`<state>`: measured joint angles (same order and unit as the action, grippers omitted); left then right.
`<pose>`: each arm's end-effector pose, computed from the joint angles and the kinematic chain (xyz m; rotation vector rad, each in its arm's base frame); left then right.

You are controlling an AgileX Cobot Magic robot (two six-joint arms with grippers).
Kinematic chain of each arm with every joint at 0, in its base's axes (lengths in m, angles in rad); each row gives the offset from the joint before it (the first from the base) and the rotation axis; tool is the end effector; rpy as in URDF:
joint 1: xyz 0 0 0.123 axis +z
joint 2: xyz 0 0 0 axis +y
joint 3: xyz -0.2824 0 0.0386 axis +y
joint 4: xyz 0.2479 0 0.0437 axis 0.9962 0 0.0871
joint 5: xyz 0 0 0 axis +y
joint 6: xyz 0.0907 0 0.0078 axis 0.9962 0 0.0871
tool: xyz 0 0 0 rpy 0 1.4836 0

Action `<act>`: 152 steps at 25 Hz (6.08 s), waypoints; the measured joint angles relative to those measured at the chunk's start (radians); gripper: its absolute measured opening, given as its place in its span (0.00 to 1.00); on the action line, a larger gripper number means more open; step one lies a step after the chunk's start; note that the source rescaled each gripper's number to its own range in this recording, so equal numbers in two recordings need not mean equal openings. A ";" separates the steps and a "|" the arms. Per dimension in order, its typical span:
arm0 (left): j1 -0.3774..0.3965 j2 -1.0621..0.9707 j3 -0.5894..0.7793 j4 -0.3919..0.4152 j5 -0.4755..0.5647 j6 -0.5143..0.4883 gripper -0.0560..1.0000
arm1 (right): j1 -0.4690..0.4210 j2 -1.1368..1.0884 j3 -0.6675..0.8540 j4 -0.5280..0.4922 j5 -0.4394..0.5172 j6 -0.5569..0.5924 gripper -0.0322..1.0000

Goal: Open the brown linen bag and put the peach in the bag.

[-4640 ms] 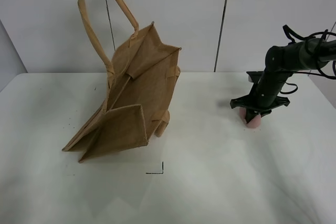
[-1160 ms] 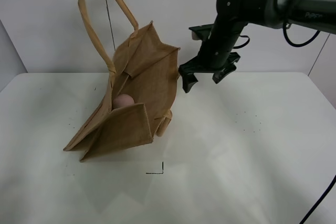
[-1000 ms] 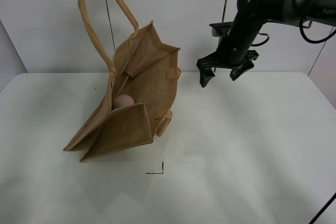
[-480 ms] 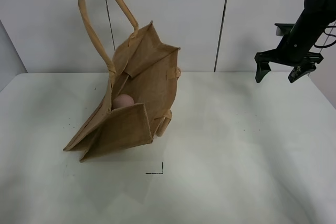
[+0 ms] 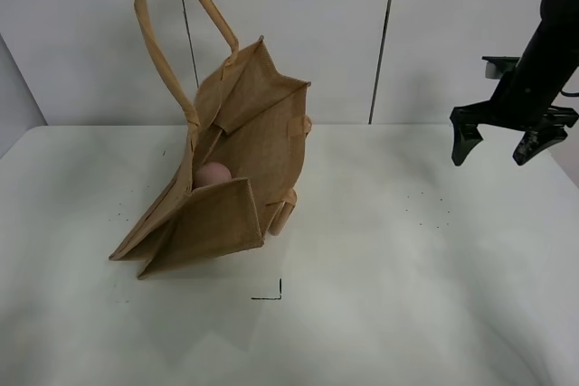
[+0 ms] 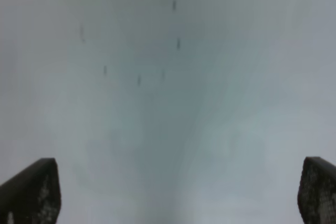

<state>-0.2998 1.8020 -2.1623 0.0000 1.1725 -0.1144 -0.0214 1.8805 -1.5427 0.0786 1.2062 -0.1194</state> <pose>0.3697 -0.1143 0.4569 0.2134 2.2952 -0.2133 0.3816 -0.0015 0.2491 -0.1120 3.0189 0.1010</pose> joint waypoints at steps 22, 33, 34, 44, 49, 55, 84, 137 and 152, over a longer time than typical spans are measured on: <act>0.000 0.000 0.000 0.000 0.000 0.000 0.05 | 0.000 -1.350 1.042 -0.003 -0.179 0.000 1.00; 0.000 0.000 0.000 0.024 0.000 0.029 0.05 | 0.012 -1.635 1.047 -0.021 -0.178 0.026 1.00; 0.000 0.000 0.000 0.025 0.000 0.029 0.05 | 0.012 -1.642 1.047 -0.021 -0.178 0.026 1.00; 0.000 0.000 0.000 0.025 0.000 0.027 0.05 | 0.064 -1.746 1.047 -0.047 -0.178 0.053 1.00; 0.000 0.000 0.000 0.025 0.000 0.026 0.05 | 0.051 -1.883 1.050 -0.054 -0.177 0.057 1.00; 0.000 0.000 0.000 0.024 0.000 0.025 0.05 | 0.051 -1.883 1.051 -0.054 -0.177 0.059 1.00; 0.000 0.342 0.218 -0.222 -0.134 0.050 0.05 | 0.051 -1.883 1.051 -0.054 -0.177 0.060 1.00; 0.260 -0.486 0.958 0.011 -0.005 0.060 0.99 | 0.051 -1.883 1.051 -0.054 -0.177 0.060 1.00; 0.260 -1.346 1.634 0.038 -0.162 0.061 0.99 | 0.051 -1.883 1.051 -0.054 -0.177 0.060 1.00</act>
<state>-0.0397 0.4562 -0.5280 0.0380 1.0106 -0.0537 0.0296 -0.0023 -0.4922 0.0244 1.0287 -0.0598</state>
